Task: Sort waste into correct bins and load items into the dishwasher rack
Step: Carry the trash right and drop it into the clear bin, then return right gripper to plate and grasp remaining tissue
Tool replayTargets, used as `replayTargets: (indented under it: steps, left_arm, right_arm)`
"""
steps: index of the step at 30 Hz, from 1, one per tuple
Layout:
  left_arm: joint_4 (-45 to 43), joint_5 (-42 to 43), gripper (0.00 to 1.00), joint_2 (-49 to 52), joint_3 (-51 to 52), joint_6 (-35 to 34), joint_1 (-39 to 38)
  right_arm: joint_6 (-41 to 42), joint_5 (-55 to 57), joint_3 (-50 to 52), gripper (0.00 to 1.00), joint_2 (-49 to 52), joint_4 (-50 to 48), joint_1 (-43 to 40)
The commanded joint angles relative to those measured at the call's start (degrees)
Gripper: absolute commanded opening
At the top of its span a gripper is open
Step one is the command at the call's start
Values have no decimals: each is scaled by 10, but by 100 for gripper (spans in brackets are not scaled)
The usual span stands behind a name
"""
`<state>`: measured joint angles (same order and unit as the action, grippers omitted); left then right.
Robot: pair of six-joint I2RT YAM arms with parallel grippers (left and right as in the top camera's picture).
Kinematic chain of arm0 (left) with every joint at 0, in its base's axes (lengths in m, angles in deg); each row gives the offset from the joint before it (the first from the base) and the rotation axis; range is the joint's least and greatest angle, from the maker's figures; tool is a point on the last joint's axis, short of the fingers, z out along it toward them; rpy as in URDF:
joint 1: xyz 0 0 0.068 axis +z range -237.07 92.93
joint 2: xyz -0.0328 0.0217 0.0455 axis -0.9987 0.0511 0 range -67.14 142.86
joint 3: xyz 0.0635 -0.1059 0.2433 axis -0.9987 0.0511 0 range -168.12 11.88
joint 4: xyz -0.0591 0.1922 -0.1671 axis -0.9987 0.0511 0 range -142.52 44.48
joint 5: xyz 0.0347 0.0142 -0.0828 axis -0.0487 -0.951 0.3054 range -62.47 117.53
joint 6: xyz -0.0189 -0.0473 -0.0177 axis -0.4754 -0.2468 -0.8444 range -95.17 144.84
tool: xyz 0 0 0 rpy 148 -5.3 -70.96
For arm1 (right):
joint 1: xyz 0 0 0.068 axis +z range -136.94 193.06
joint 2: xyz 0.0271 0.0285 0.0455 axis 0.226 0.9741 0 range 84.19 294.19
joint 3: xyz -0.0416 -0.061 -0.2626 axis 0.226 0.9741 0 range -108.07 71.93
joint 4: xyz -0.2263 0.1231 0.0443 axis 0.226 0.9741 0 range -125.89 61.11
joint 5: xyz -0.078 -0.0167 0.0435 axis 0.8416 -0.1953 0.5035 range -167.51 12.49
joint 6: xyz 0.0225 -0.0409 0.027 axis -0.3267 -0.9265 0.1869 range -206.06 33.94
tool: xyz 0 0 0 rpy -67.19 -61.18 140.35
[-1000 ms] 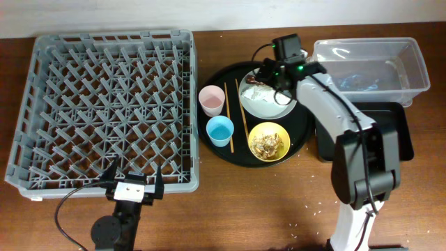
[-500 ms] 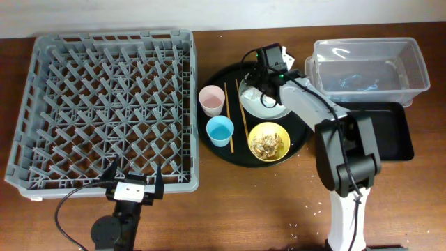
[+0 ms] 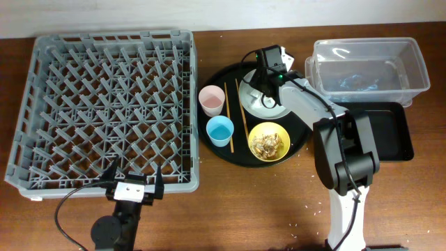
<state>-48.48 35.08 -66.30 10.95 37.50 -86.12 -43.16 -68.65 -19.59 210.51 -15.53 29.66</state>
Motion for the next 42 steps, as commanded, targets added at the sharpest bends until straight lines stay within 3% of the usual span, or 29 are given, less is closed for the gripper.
replayTargets:
  steps: [1,8,14,20,25,27,28,30,34,36,38,42]
  left_arm:
    - [-1,6,99,-4,4,7,3]
    - [-1,6,100,-4,4,7,3]
    - [-1,6,99,-4,4,7,3]
    - [-1,6,99,-4,4,7,3]
    - [-1,6,100,-4,4,7,3]
    - [-1,6,100,-4,4,7,3]
    - [-1,6,99,-4,4,7,3]
    - [-1,6,99,-4,4,7,3]
    - [-1,6,100,-4,4,7,3]
    - [-1,6,99,-4,4,7,3]
    - [-1,6,100,-4,4,7,3]
    - [-1,6,100,-4,4,7,3]
  right_arm:
    - [-60,-14,-12,4,-41,9,-2]
    - [-165,-7,-12,4,-209,75,-15]
    - [-167,30,-12,4,-324,149,-84]
    - [-90,27,-12,4,-293,175,-176]
    - [-59,19,-12,5,-210,138,-223]
    - [-59,18,-12,17,-185,122,-230]
    - [-59,10,-12,28,-173,111,-232]
    - [-60,-12,-12,29,-156,89,-235]
    - [-114,-63,-12,70,-167,83,-234]
    - [-165,-138,-14,77,-184,83,-233]
    - [-174,-200,-14,78,-211,88,-224]
    - [-174,-209,-14,79,-245,108,-167]
